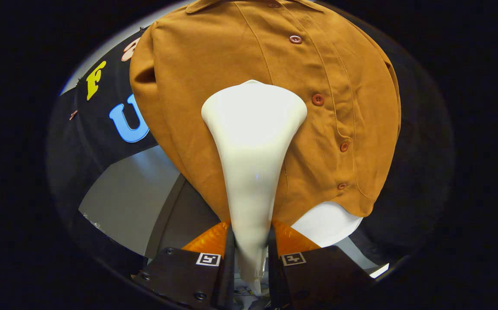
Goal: Iron the clothes twice with a garment steamer, once on the left side and once on the right side.
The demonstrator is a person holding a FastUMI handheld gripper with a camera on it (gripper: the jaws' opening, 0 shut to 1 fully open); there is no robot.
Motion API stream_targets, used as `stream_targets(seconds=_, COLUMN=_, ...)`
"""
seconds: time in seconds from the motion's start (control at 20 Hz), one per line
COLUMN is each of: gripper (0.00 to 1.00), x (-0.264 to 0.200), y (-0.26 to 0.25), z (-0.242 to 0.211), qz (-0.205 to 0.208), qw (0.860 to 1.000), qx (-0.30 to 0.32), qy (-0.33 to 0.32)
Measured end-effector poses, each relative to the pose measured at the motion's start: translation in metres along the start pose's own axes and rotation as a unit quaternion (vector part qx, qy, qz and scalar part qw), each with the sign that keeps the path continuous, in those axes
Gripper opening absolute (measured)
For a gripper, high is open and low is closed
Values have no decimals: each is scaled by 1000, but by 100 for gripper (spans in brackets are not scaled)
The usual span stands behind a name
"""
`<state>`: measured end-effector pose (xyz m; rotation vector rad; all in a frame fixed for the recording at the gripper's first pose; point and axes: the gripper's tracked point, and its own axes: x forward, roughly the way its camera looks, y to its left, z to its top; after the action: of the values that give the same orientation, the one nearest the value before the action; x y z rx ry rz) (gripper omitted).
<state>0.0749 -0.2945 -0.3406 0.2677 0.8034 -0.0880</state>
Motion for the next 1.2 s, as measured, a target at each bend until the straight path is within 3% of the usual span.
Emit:
stream_targets(seconds=0.35, gripper=36, x=-3, y=-10, z=-41, qz=-21, qw=999, qx=11, qy=46)
stream_targets(seconds=0.65, gripper=36, x=-25, y=-8, z=-37, qz=-23, qw=999, qx=5, qy=34)
stream_targets(seconds=0.95, gripper=36, x=-74, y=-23, z=30, qz=-46, qw=998, qx=6, qy=-52)
stream_targets(seconds=1.2, gripper=36, x=-119, y=-55, z=108, qz=-76, qw=986, qx=10, qy=-148)
